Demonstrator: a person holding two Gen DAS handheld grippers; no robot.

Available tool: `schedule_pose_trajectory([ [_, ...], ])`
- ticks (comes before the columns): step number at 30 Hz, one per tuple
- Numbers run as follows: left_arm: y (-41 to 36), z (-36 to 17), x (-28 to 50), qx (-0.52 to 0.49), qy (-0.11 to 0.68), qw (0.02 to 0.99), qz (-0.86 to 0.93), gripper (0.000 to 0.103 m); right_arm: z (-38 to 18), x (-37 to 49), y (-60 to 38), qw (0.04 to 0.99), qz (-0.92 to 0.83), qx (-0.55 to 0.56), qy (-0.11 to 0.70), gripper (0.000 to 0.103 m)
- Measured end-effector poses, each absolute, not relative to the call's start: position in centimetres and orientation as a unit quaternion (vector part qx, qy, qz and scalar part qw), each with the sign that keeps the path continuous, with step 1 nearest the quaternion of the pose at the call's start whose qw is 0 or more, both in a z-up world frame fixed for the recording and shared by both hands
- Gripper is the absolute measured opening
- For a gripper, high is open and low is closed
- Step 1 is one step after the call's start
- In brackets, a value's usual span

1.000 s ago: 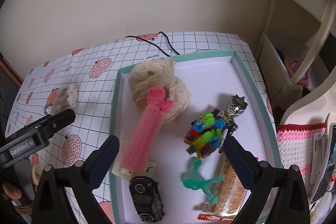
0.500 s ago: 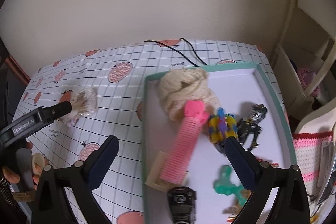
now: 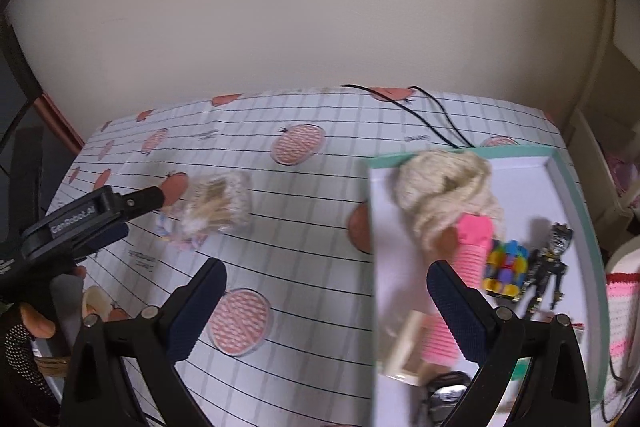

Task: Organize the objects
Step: 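Withdraw both tools from the tray toward the cotton swab bag and rainbow toy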

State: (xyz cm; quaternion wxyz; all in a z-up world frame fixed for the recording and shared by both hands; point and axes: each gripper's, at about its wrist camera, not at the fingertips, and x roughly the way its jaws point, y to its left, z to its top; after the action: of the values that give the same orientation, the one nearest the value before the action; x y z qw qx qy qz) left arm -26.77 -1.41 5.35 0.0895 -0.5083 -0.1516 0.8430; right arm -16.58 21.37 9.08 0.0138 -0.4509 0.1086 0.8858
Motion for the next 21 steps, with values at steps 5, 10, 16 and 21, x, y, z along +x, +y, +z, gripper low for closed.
schedule_pose_trajectory([
  [5,-3.0,5.1,-27.4,-0.513,-0.161,0.079,0.839,0.097,9.2,-17.3,19.7,0.005,0.894,-0.434,0.108,0.102],
  [10,-4.0,4.6,-27.9,-0.518,-0.163,0.08,0.836,0.097,9.5,-18.0,18.6,0.006,0.898,-0.425,0.113,0.102],
  [16,-3.9,3.5,-28.6,-0.527,-0.157,0.088,0.83,0.097,8.9,-19.4,16.7,0.007,0.897,-0.433,0.089,0.1],
  [21,-3.8,2.7,-29.1,-0.524,-0.132,0.084,0.837,0.096,7.6,-20.9,16.3,0.016,0.891,-0.448,0.073,0.099],
])
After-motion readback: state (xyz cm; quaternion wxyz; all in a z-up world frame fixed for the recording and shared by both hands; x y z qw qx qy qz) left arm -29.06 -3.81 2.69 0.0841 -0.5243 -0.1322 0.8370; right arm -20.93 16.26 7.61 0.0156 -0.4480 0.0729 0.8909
